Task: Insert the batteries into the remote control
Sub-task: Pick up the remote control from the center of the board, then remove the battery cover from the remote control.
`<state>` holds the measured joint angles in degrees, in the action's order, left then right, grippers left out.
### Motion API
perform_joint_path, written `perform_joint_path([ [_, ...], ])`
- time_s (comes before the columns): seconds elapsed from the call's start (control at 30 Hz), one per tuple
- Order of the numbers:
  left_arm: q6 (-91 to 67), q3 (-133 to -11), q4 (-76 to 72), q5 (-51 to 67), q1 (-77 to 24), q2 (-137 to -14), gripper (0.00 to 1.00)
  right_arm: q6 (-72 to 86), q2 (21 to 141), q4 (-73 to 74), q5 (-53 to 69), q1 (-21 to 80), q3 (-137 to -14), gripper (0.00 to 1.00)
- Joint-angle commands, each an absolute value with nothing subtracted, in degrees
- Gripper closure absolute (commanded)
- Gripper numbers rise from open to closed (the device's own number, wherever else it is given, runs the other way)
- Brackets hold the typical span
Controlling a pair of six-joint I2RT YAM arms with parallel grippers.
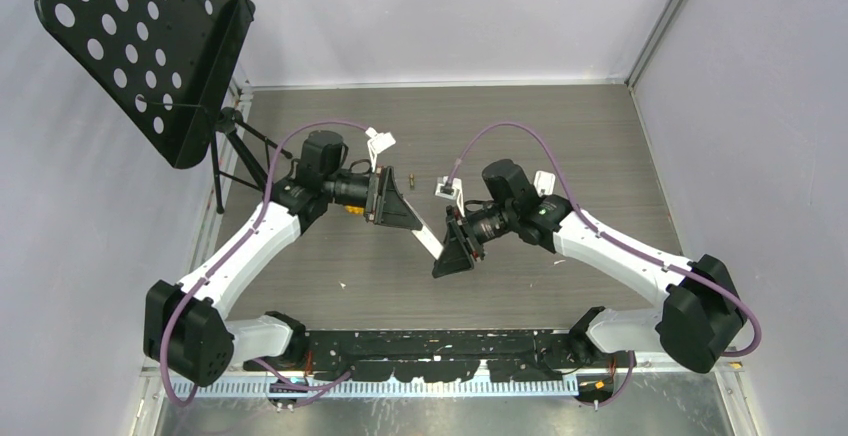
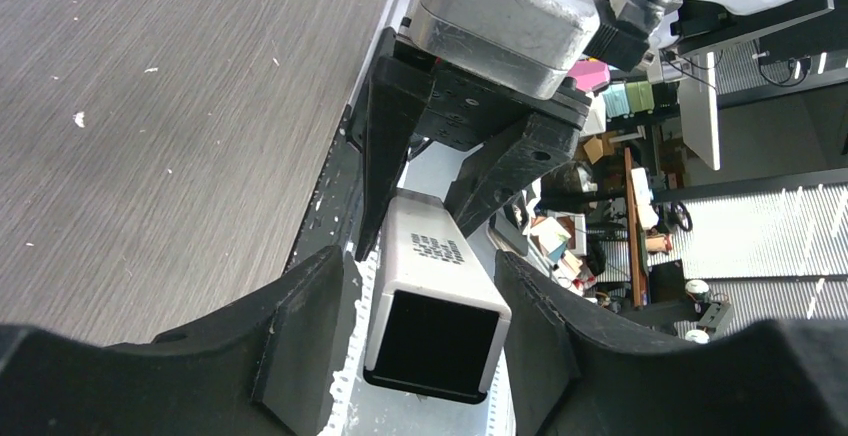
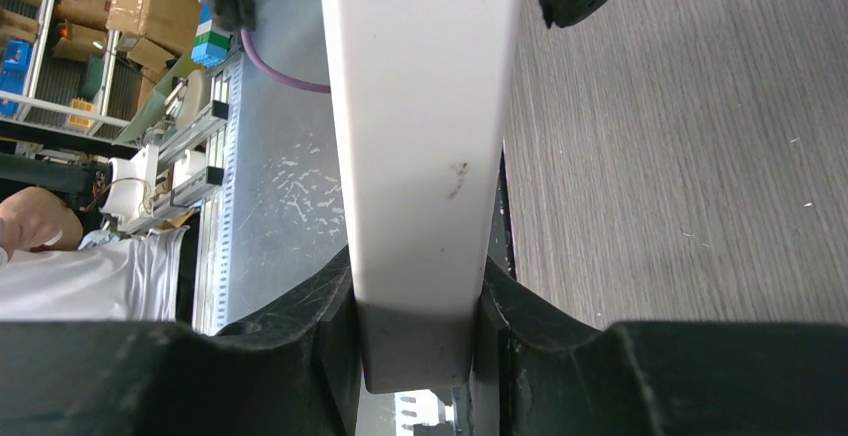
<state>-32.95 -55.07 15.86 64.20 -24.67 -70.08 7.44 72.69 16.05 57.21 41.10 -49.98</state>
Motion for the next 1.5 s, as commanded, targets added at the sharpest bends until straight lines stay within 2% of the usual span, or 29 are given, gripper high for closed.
perform_joint_path([
  [0.0,-34.0,-54.9,12.2,66.9,-24.8,-68.2,0.4,8.3,71.4,11.6,56.3,41.3,-51.9,1.0],
  [0.07,-33.9,-54.8,12.1,66.9,-24.8,-67.7,0.41,8.8,70.9,10.3,56.7,41.3,-51.5,0.99],
  [0.3,-33.4,-54.1,11.7,67.9,-24.8,-66.6,0.56,9.7,70.4,9.8,58.1,41.3,-51.3,1.0],
  [0.43,-33.1,-54.2,11.8,68.1,-24.8,-66.8,0.71,9.6,70.8,10.3,58.1,41.3,-51.4,1.0],
  [0.6,-32.4,-54.6,11.8,67.3,-24.8,-66.6,1.0,9.3,70.5,11.2,56.7,41.3,-51.8,0.99],
  [0.63,-32.1,-54.6,11.8,66.8,-24.8,-66.5,1.0,9.7,70.4,11.3,55.8,41.3,-51.8,0.96],
  [0.67,-31.8,-54.7,11.7,66.3,-24.8,-66.4,1.0,9.9,70.3,11.3,54.7,41.2,-51.8,0.85],
  [0.73,-30.9,-55.1,11.8,64.2,-24.8,-66.1,1.0,10.9,70.0,10.9,52.4,40.9,-51.5,0.54],
  [0.77,-30.6,-55.2,11.6,63.0,-24.8,-65.9,1.0,11.7,69.8,10.3,51.1,40.5,-51.1,0.42],
  [0.8,-30.2,-55.4,11.2,61.9,-24.8,-65.7,1.0,12.9,69.4,8.9,50.1,39.9,-50.2,0.33],
  [0.87,-29.6,-55.5,9.3,60.2,-24.8,-64.6,1.0,17.2,68.2,3.4,49.9,37.5,-47.8,0.23],
  [0.93,-28.5,-55.2,6.6,56.9,-24.8,-62.7,1.0,23.1,66.6,-5.0,52.2,33.7,-44.7,0.17],
  [1.13,-23.1,-53.6,-1.6,48.7,-24.8,-58.6,1.0,48.3,62.2,-35.6,56.7,24.2,-35.4,0.08],
  [1.3,-25.9,-47.8,-20.0,48.8,-24.9,-56.3,1.0,64.2,62.1,-41.1,49.7,20.3,-34.2,0.05],
  [1.47,-24.0,-43.2,-30.2,48.6,-24.9,-53.8,1.0,85.8,66.5,-62.3,43.8,19.7,-31.0,0.05],
])
